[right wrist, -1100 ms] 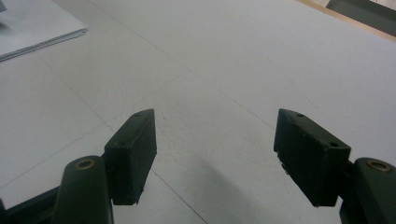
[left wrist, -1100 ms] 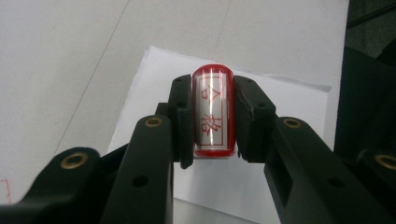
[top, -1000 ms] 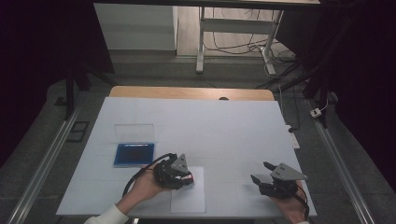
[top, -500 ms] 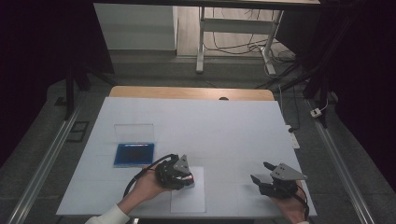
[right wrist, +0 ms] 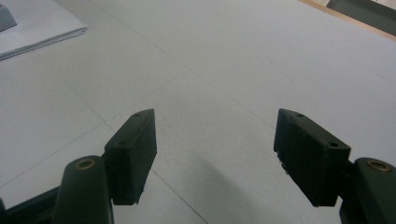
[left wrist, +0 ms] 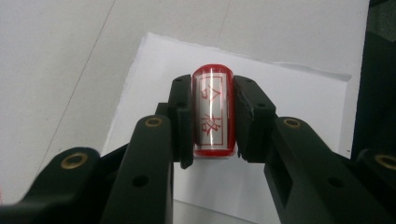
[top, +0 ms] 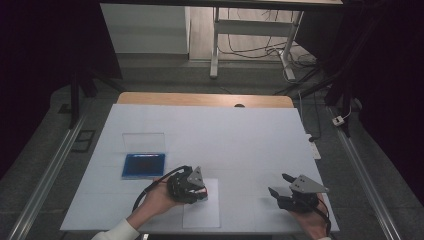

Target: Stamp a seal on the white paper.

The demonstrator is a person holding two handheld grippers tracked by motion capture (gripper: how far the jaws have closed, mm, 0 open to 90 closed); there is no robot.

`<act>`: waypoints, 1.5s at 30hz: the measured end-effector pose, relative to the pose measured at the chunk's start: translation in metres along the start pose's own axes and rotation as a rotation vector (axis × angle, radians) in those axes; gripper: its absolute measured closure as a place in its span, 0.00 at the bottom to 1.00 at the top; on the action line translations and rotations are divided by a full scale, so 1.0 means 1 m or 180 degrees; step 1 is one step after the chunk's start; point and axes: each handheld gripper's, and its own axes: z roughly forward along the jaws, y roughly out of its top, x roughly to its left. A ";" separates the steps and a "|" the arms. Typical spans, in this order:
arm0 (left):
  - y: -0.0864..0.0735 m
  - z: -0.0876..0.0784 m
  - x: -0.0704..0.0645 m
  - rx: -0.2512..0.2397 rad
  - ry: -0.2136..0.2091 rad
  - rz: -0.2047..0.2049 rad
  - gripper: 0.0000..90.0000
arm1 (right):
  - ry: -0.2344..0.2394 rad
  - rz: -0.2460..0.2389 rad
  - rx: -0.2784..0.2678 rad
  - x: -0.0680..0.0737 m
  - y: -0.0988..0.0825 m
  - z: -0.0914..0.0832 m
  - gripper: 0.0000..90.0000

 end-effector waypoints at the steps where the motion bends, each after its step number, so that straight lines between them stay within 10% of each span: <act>1: 0.000 0.000 0.000 0.0000 0.0001 0.0000 0.78 | 0.0000 0.0002 0.0001 0.000 0.000 0.000 0.33; 45: 0.007 0.007 -0.001 0.0243 0.0017 -0.0034 0.79 | -0.0007 -0.0043 0.0027 0.004 0.003 0.002 0.33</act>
